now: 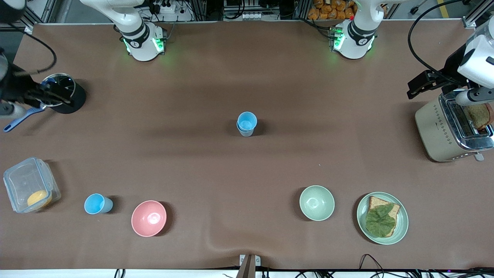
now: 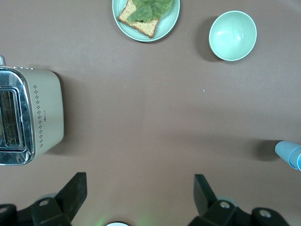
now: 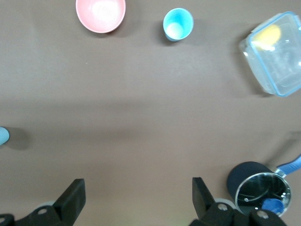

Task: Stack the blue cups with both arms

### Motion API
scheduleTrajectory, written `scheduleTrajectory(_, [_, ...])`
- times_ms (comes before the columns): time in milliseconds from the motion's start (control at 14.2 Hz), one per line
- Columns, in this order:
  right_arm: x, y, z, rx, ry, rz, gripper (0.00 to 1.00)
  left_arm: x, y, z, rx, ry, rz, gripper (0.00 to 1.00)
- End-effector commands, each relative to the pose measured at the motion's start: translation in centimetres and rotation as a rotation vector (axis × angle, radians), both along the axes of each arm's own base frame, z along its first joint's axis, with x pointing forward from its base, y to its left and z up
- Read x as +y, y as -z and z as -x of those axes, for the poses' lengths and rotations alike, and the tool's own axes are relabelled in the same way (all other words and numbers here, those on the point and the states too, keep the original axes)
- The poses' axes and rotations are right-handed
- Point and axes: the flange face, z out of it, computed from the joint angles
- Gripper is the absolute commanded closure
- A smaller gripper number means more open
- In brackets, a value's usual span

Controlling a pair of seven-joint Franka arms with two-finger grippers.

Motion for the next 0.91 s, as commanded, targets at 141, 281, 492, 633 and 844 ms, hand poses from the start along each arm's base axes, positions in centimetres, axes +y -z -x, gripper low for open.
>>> scheduleTrajectory(141, [-1.7, 0.4, 2.4, -0.028, 0.023, 0.026, 0.00, 0.1, -0.6, 0.1, 0.005, 0.011, 0.007, 0.00])
scheduleTrajectory(281, [-2.0, 0.4, 2.3, -0.025, 0.028, 0.025, 0.00, 0.2, -0.6, 0.1, 0.005, 0.011, 0.006, 0.00])
scheduleTrajectory(492, [-2.5, 0.6, 2.2, -0.017, 0.037, 0.023, 0.00, 0.3, -0.6, 0.1, 0.005, 0.008, 0.006, 0.00])
scheduleTrajectory(633, [-2.5, 0.7, 2.2, -0.016, 0.037, 0.023, 0.00, 0.3, -0.4, 0.0, 0.008, 0.009, 0.006, 0.00])
scheduleTrajectory(844, [-2.6, 0.9, 2.2, -0.004, 0.039, 0.021, 0.00, 0.4, -0.3, 0.0, 0.009, 0.006, 0.006, 0.00])
